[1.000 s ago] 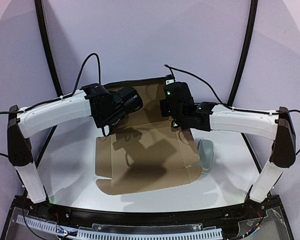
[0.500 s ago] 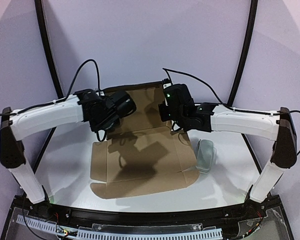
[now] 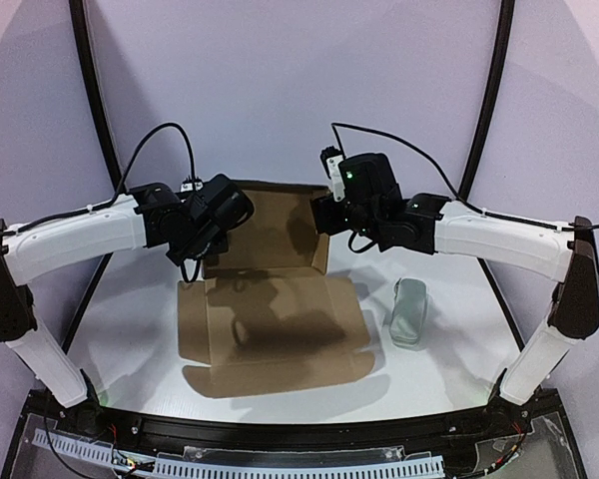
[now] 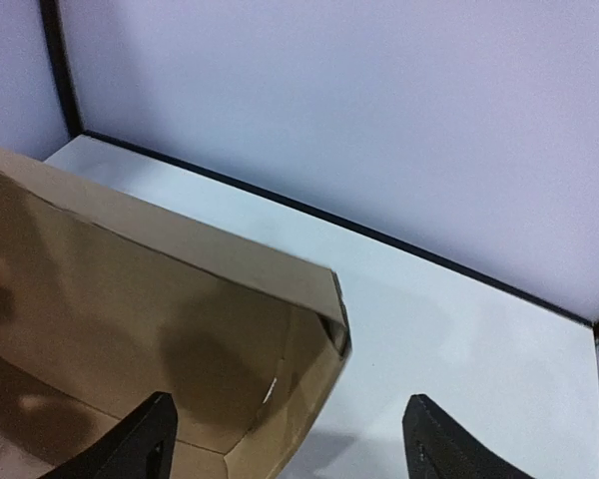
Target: Fold the paper box
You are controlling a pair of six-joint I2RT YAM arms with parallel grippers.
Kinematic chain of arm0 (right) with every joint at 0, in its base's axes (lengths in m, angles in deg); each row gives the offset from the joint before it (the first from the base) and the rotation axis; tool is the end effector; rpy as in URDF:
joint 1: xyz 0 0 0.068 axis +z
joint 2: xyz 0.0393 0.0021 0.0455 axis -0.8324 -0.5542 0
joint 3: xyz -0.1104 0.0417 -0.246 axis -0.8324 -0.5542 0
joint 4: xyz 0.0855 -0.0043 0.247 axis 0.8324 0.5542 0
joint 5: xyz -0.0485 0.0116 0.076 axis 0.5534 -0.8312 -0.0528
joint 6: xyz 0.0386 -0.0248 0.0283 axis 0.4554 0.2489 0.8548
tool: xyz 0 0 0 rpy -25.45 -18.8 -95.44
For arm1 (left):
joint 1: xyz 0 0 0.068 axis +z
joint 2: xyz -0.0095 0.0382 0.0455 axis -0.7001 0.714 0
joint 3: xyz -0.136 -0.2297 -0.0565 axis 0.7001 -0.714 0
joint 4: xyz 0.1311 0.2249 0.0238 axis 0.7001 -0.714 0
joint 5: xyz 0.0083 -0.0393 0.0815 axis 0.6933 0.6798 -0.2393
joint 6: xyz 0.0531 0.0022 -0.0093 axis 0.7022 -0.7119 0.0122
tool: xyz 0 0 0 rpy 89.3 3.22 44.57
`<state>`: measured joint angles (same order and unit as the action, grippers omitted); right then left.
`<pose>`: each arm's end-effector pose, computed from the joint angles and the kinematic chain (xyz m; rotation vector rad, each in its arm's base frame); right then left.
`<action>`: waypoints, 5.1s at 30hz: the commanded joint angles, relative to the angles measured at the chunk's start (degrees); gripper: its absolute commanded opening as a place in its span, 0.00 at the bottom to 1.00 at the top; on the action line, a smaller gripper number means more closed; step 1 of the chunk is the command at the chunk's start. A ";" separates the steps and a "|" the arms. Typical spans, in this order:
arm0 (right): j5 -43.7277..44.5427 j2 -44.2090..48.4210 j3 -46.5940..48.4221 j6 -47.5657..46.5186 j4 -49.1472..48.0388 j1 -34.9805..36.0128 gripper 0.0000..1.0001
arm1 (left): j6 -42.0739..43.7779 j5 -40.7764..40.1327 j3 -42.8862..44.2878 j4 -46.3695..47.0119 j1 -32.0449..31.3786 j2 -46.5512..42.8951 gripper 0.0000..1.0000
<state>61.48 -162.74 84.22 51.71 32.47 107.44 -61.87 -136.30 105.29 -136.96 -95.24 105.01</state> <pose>0.2568 0.2894 0.3335 -0.3958 1.8917 0.1543 0.2297 -0.2404 0.3167 -0.2597 2.1951 0.1518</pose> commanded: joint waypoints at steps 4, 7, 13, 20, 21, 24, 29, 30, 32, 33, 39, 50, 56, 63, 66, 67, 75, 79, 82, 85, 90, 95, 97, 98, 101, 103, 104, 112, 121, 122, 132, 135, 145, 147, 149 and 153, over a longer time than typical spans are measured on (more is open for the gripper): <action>-7.20 5.21 1.09 -2.01 2.32 -0.20 0.97 | 2.26 -0.59 -0.18 -0.21 0.09 0.11 0.01; -7.62 8.09 0.06 -3.96 3.38 -0.37 0.98 | 4.92 -0.75 -2.75 2.43 0.09 -0.67 0.01; -11.01 13.74 -1.19 -2.94 5.99 -3.58 0.98 | 17.18 1.11 -14.84 23.65 0.10 -4.13 0.01; -11.24 10.57 3.16 -2.44 11.34 -8.12 0.98 | 28.44 0.47 -33.54 61.29 0.09 -8.78 0.01; -11.33 10.07 3.26 -2.59 11.29 -8.29 0.98 | 29.78 0.19 -35.20 64.97 0.09 -8.65 0.01; -12.31 5.94 4.79 -5.29 11.00 -8.46 0.98 | 37.72 -0.31 -43.89 91.38 0.09 -5.88 0.01; -13.78 1.05 8.03 -6.78 11.86 -8.47 0.98 | 45.51 -0.46 -48.74 112.92 0.09 2.69 0.01; -14.30 0.50 8.38 -6.99 11.98 -8.47 0.98 | 46.05 -0.23 -48.90 114.42 0.09 3.72 0.01; -15.63 -0.47 9.30 -7.22 12.60 -8.38 0.98 | 46.25 0.61 -49.39 118.16 0.09 6.23 0.01; -15.79 -0.85 9.60 -7.22 12.81 -8.33 0.98 | 46.15 0.79 -49.72 120.24 0.14 7.46 0.01; -13.82 -2.36 9.14 -7.22 12.90 -7.77 0.98 | 46.33 0.04 -50.82 125.22 0.09 10.52 0.01; -12.82 -4.54 5.49 -9.70 7.61 -6.38 0.98 | 45.71 0.36 -51.64 127.89 0.09 15.46 0.01; -15.45 -5.12 3.22 -11.09 2.72 -6.03 0.98 | 46.87 0.95 -51.11 126.42 0.09 16.50 0.01; -16.81 -5.49 -4.34 -15.20 -9.01 -5.03 0.98 | 45.43 1.20 -49.95 124.48 0.09 17.99 0.01; -16.85 -5.90 -7.25 -17.31 -14.31 -4.63 0.98 | 44.41 1.01 -49.91 123.64 0.09 18.26 0.01; -16.64 -6.18 -7.51 -17.50 -14.91 -4.60 0.98 | 44.27 0.95 -49.98 123.56 0.09 18.27 0.01; -16.86 -7.88 -8.80 -19.68 -14.42 -4.27 0.98 | 43.98 0.56 -50.47 122.75 0.09 18.57 0.01; -17.92 -7.91 -9.98 -20.98 -12.08 -4.24 0.98 | 43.93 0.61 -50.35 122.62 0.09 18.94 0.01; -16.22 -8.91 -10.55 -21.59 -8.66 -4.24 0.98 | 43.78 0.29 -50.38 122.53 0.09 19.10 0.01; -14.19 -9.29 -11.65 -21.24 -7.66 -4.24 0.98 | 43.53 0.04 -50.66 122.47 0.09 19.28 0.01; -13.84 -9.70 -10.40 -21.43 -5.66 -4.13 0.98 | 43.19 0.36 -50.84 122.28 0.12 19.44 0.01; -8.17 -12.83 -9.95 -25.35 -4.67 -2.86 0.98 | 43.22 0.53 -50.80 122.05 0.09 19.42 0.01; -5.59 -14.32 -9.74 -26.07 -3.87 -2.27 0.98 | 43.20 0.77 -50.94 121.96 0.09 19.44 0.01; -5.31 -14.41 -9.68 -25.92 -3.77 -2.20 0.98 | 43.27 0.77 -50.97 121.84 0.09 19.44 0.01; -4.07 -12.56 -8.87 -24.36 -4.15 -2.14 0.98 | 43.25 0.92 -51.23 121.04 0.10 18.92 0.01; -2.66 -11.13 -5.87 -22.99 -2.57 -2.13 0.98 | 43.70 0.76 -51.22 120.30 0.12 18.41 0.01; -1.70 -10.51 -4.34 -22.51 -1.54 -2.14 0.98 | 43.80 0.60 -51.14 119.48 0.10 18.17 0.01; -4.20 -3.04 6.42 -14.95 3.93 -2.14 0.98 | 42.69 -0.97 -49.33 113.34 0.09 15.79 0.01; -13.55 11.13 -1.23 -6.25 3.31 -2.31 0.98 | 38.66 0.71 -39.95 83.94 0.10 6.47 0.01; -13.67 13.27 -2.25 -4.86 3.42 -2.43 0.98 | 37.79 1.06 -37.49 77.91 0.10 5.87 0.01; -19.12 22.73 -7.27 7.83 13.81 -6.20 0.98 | 37.05 10.79 -11.84 25.24 1.44 2.46 0.01; -20.94 23.45 -7.49 10.79 17.37 -7.95 0.98 | 38.13 17.43 -8.15 18.00 2.66 2.17 0.01; -29.96 25.40 -9.71 15.28 22.65 -11.18 0.98 | 56.18 38.54 -3.93 5.79 7.12 3.44 0.01; -30.87 25.12 -9.96 15.52 23.34 -11.34 0.98 | 60.80 40.24 -3.12 3.51 7.17 4.64 0.01; -32.49 24.61 -9.90 15.42 24.02 -11.43 0.98 | 64.25 41.16 -0.98 1.03 7.38 6.66 0.01; -32.87 23.31 -9.76 15.20 25.58 -11.54 0.98 | 68.49 42.84 5.59 -4.13 8.12 11.96 0.01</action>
<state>30.86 -138.43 74.98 66.11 56.01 96.44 -1.81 -97.77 105.09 -133.47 -87.77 112.81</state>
